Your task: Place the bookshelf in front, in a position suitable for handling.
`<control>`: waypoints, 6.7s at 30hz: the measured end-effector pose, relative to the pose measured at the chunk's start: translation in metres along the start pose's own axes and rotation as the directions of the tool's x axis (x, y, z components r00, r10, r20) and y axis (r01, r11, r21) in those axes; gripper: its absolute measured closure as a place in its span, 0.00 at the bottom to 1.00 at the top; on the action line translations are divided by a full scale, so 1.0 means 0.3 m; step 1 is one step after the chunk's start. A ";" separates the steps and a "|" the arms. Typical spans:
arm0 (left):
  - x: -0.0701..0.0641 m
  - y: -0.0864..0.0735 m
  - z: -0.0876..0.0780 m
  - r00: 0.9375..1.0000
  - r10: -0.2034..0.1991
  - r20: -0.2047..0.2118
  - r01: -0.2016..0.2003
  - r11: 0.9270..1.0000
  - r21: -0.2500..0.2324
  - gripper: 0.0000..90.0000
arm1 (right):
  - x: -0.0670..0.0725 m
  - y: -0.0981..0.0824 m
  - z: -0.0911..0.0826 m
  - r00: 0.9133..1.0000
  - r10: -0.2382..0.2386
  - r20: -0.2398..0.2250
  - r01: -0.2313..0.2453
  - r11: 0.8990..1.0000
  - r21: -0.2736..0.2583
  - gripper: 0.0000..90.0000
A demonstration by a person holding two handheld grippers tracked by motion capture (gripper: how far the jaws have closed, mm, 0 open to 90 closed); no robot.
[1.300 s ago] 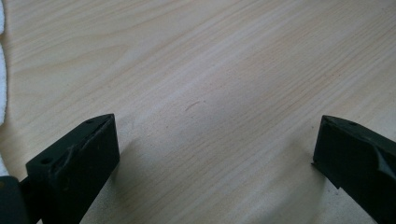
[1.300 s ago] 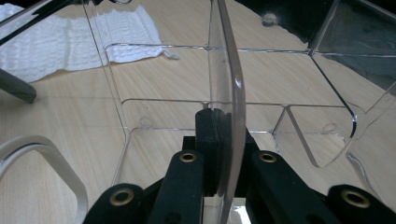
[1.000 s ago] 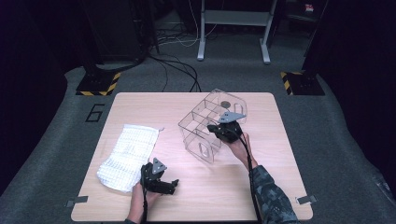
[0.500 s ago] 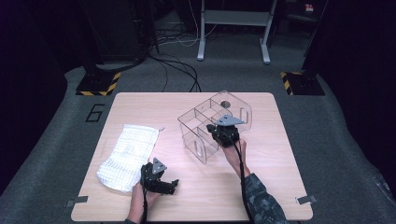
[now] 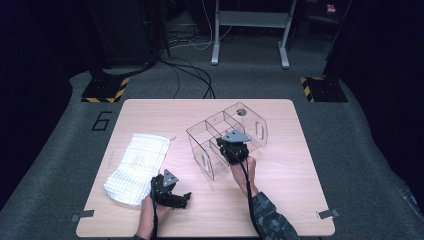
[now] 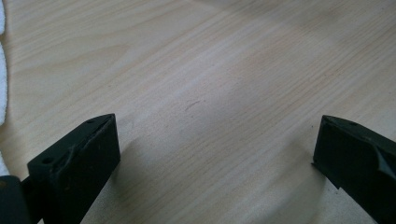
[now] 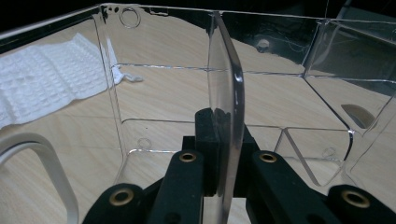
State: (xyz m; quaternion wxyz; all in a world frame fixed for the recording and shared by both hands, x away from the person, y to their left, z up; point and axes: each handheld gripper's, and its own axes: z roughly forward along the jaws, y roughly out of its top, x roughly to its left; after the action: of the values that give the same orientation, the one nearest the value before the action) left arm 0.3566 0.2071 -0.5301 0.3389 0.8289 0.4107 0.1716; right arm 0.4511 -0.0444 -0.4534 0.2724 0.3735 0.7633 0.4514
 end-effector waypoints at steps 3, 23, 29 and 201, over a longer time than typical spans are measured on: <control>0.000 0.000 0.000 1.000 0.000 -0.002 0.000 1.000 0.000 0.00 | 0.013 -0.010 -0.001 1.000 0.009 0.011 -0.009 1.000 -0.005 0.96; 0.003 0.001 -0.001 1.000 0.010 -0.008 -0.010 1.000 0.001 0.00 | -0.014 -0.038 -0.046 0.995 -0.014 -0.099 0.016 1.000 0.025 0.48; 0.003 0.001 -0.001 1.000 0.012 -0.006 -0.012 1.000 0.003 0.00 | -0.074 -0.058 -0.097 0.987 0.002 -0.159 0.007 0.998 0.055 0.36; 0.097 0.141 -0.151 0.979 0.204 0.023 -0.198 0.968 -0.155 0.08 | -0.192 -0.268 -0.358 0.994 0.097 -0.055 -0.091 0.991 0.094 0.25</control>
State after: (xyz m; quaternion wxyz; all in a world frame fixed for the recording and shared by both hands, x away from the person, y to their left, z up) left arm 0.3727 0.2309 -0.4679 0.3898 0.8411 0.3037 0.2199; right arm 0.3771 -0.1689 -0.4731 0.2105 0.4075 0.7725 0.4392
